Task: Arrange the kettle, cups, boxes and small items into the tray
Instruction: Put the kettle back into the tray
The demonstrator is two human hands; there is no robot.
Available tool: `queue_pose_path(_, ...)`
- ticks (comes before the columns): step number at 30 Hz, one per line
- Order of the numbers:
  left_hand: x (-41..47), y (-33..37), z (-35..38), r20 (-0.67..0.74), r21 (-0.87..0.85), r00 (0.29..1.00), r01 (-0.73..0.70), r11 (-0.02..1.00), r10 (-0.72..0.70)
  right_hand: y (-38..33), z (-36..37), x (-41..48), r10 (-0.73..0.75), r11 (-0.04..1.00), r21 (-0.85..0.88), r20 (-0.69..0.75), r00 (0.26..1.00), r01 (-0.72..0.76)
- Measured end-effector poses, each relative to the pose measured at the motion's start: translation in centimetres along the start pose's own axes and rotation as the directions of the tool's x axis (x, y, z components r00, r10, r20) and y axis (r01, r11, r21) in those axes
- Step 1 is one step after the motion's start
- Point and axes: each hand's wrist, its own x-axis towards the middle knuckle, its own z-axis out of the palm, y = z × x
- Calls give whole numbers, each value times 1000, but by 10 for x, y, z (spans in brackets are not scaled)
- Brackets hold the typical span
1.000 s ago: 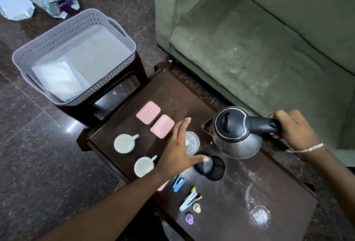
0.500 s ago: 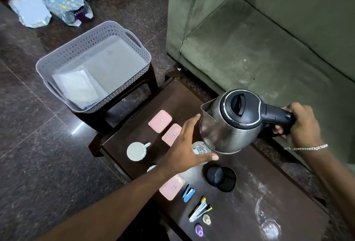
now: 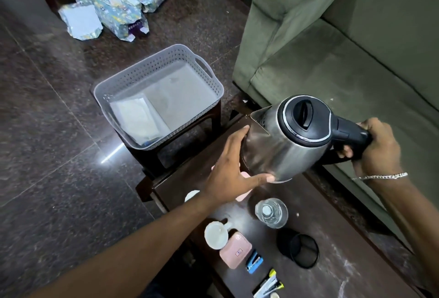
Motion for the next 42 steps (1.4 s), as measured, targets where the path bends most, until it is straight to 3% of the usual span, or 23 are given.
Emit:
queue_pose_path(2, 8, -3, -14, -16, -4, 1000, -8, 1000, 8, -12, 22, 3, -47, 996, -80, 10, 999, 48)
queue_pose_path(5, 20, -7, -34, -41, 5, 999, -7, 1000, 7, -21, 48, 14, -35, 997, 74, 77, 996, 29)
queue_pose_path(8, 33, -12, -58, -51, 30, 998, -18, 999, 20, -30, 77, 26, 45, 977, 207, 31, 998, -51)
queue_pose_path(17, 73, -24, -140, -131, 100, 989, -54, 994, 66, -42, 168, 66, 31, 969, 236, 160, 987, -68)
queue_pose_path(25, 104, -61, -204, -204, 53, 979, 18, 998, -7, -29, 254, 108, 109, 968, 200, 221, 969, -154)
queue_pose_path(31, 119, -101, -228, -173, -49, 974, 143, 989, -149, 3, 305, 131, 217, 969, 46, 316, 924, -243)
queue_pose_path(36, 120, -114, -232, -89, -75, 963, 246, 966, -252, 39, 319, 140, 279, 958, -25, 299, 913, -285)
queue_pose_path(42, 120, -125, -225, -81, -107, 959, 264, 958, -273, 63, 315, 148, 324, 946, -60, 274, 905, -320)
